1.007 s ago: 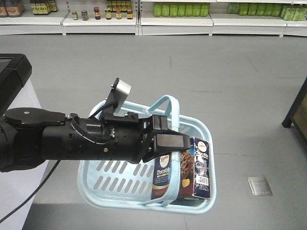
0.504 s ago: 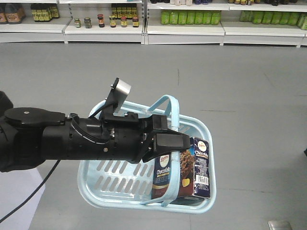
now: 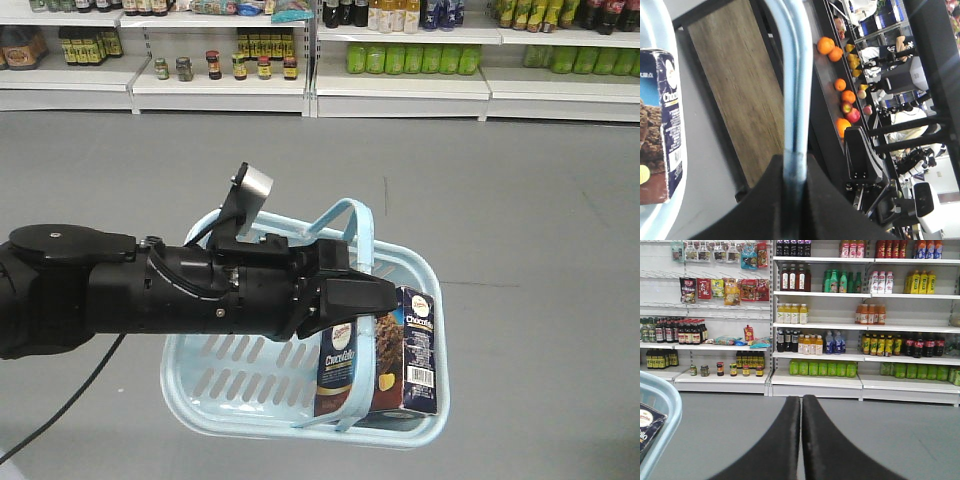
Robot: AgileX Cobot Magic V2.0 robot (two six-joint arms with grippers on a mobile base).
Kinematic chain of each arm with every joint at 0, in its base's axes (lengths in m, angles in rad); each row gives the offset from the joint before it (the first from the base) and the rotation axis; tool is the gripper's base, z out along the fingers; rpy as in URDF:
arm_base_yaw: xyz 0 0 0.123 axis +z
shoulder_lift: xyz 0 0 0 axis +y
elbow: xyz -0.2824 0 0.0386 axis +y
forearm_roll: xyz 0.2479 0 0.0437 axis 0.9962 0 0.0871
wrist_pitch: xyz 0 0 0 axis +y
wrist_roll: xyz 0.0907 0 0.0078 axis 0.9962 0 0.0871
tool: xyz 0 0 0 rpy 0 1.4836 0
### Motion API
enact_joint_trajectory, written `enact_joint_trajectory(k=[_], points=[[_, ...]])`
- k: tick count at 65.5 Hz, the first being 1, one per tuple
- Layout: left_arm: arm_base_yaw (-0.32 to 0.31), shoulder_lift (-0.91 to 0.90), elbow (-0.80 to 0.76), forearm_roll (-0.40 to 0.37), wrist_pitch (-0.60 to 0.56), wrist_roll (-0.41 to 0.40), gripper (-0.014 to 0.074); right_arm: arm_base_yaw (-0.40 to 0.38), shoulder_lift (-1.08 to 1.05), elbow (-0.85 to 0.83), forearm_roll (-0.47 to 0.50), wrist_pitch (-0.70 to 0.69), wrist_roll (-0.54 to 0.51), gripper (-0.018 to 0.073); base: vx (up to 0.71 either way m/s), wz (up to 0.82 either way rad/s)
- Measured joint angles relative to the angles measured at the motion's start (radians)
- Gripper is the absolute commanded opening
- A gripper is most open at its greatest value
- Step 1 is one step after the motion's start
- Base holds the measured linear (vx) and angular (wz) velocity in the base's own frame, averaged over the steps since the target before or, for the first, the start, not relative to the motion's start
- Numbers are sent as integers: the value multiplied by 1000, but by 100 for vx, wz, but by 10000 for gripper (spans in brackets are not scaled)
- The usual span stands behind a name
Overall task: Left arm holds basket, right arm returns cookies
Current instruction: 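Drive toward the drink shelves holding the basket in the left gripper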
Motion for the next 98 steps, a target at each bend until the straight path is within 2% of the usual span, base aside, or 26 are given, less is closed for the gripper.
enact_joint_trajectory(k=[98], points=[[0, 0, 0, 0, 1, 1, -6, 0, 0, 0, 0, 0, 0, -3, 50, -2]])
